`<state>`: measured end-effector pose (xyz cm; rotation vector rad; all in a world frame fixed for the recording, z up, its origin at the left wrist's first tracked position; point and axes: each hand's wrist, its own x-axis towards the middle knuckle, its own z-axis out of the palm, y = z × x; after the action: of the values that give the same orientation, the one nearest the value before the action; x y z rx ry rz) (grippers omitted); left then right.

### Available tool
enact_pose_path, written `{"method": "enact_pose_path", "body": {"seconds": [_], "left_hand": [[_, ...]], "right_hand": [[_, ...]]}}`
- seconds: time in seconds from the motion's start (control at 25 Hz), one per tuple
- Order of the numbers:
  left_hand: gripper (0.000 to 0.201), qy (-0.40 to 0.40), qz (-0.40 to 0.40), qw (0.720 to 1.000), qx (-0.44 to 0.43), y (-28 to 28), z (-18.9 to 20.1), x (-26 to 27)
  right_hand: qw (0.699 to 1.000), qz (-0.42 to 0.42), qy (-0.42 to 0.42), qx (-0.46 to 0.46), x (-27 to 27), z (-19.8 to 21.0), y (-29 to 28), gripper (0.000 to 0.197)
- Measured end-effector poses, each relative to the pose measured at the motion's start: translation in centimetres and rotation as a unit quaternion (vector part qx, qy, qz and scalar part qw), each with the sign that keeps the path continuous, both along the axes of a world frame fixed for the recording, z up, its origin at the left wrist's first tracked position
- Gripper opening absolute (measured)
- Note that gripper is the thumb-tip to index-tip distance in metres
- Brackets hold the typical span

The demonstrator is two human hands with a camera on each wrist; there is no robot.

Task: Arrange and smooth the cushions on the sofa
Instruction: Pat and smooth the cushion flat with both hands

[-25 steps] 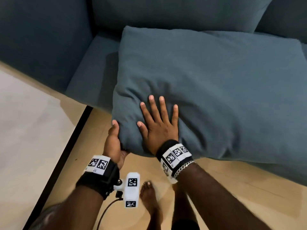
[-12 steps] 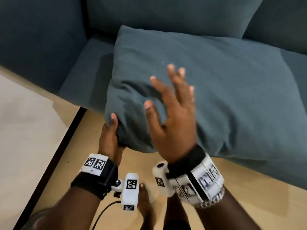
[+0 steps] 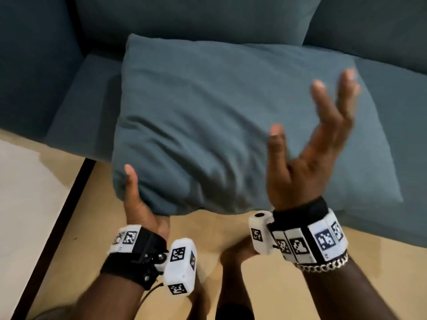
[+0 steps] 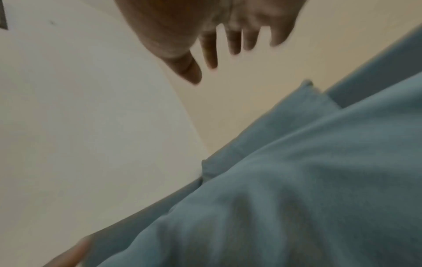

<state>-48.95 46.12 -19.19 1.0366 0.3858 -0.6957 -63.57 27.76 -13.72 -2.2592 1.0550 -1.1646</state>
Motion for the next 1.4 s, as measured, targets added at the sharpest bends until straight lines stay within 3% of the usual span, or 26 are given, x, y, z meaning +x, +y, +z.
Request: {"method": "enact_pose_path", "body": {"seconds": [0.04,0.12,0.2,0.24,0.32,0.4,0.44,0.48,0.52,0.6,0.64,0.72,0.8,0.84,0.92,0.96,1.0,1.04,1.08,1.16,1.24,1.28,1.4], "left_hand": [[0.051,0.005,0.004,1.0,0.01,-0.8,0.3,-0.7],[0.079,0.028,0.011,0.999,0.034,-1.6,-0.1,-1.7],[0.097,0.033,0.002,0.999,0.042,-2.2,-1.4,-1.8],[0.103,0.036,0.009,0.998,0.06,-2.4,-2.5,-1.7],[0.117,0.063,0.042,0.99,0.12,-3.0,-4.2,-2.4],[0.128,0.102,0.06,0.978,0.17,-3.8,-4.7,-3.7],[0.132,0.119,0.052,0.973,0.191,-4.0,-4.9,-4.6],[0.135,0.141,0.022,0.969,0.203,-4.4,-5.3,-5.8],[0.132,0.156,-0.029,0.965,0.208,-5.0,-5.0,-7.6],[0.106,0.121,-0.203,0.947,0.219,-6.6,-2.3,-10.9],[0.081,0.072,-0.306,0.92,0.232,-7.3,-1.8,-11.9],[0.035,-0.062,-0.425,0.852,0.301,-7.4,-0.8,-12.3],[0.04,-0.234,-0.453,0.797,0.325,-6.3,-0.2,-11.3],[0.04,-0.344,-0.448,0.758,0.326,-5.6,-0.1,-10.9],[0.025,-0.577,-0.432,0.617,0.317,-5.5,-0.4,-11.3],[0.035,-0.654,-0.427,0.526,0.337,-7.0,-1.2,-11.5],[0.054,-0.683,-0.439,0.45,0.372,-9.5,-2.7,-11.4],[0.066,-0.693,-0.445,0.397,0.406,-13.1,-3.6,-10.5],[0.068,-0.699,-0.448,0.357,0.428,-16.9,-4.9,-9.1],[0.066,-0.685,-0.453,0.32,0.473,-22.0,-6.6,-5.3],[0.065,-0.675,-0.462,0.313,0.482,-23.8,-7.8,-3.6],[0.065,-0.676,-0.459,0.307,0.488,-24.0,-8.2,-3.6],[0.064,-0.653,-0.479,0.3,0.504,-24.3,-8.1,-4.3]], "right_hand": [[0.996,-0.023,0.086,-0.011,-0.5,-1.7,-1.0,0.059],[0.935,0.036,0.348,0.061,-0.6,-7.3,-1.2,0.068],[0.882,0.085,0.448,0.119,-0.2,-9.2,-2.9,0.07],[0.897,0.09,0.415,0.121,0.4,-8.2,-3.6,0.067],[0.97,0.047,0.216,0.098,0.5,-4.2,-3.7,0.058],[0.997,-0.043,0.049,0.038,-1.3,-2.3,-2.4,0.057],[0.995,-0.058,0.076,0.008,-1.9,-3.4,-1.9,0.06],[0.981,-0.042,0.19,-0.003,-2.2,-5.2,-1.5,0.064],[0.948,0.015,0.318,0.015,-2.5,-7.7,-1.1,0.067],[0.896,0.085,0.43,0.07,-3.2,-11.4,-2.0,0.068],[0.9,0.094,0.416,0.087,-3.4,-11.1,-3.0,0.066],[0.963,0.065,0.241,0.107,-4.3,-7.8,-3.9,0.057],[0.996,-0.036,0.055,0.055,-6.9,-4.7,-4.2,0.051],[0.995,-0.09,0.039,0.02,-8.4,-4.8,-4.6,0.053],[0.973,-0.122,0.19,0.036,-9.5,-7.2,-5.6,0.063],[0.946,-0.102,0.296,0.08,-9.4,-9.5,-6.0,0.066],[0.921,-0.079,0.364,0.112,-9.2,-11.1,-6.2,0.066],[0.911,-0.068,0.386,0.126,-9.3,-11.9,-6.7,0.066],[0.919,-0.062,0.367,0.129,-9.4,-11.4,-7.3,0.065],[0.97,-0.053,0.219,0.095,-9.5,-7.7,-8.3,0.061],[0.99,-0.109,0.081,0.033,-11.0,-4.5,-8.8,0.061],[0.986,-0.14,0.094,0.014,-11.9,-5.0,-9.2,0.063],[0.923,-0.069,0.377,0.032,-12.5,-10.2,-8.8,0.068]]}}
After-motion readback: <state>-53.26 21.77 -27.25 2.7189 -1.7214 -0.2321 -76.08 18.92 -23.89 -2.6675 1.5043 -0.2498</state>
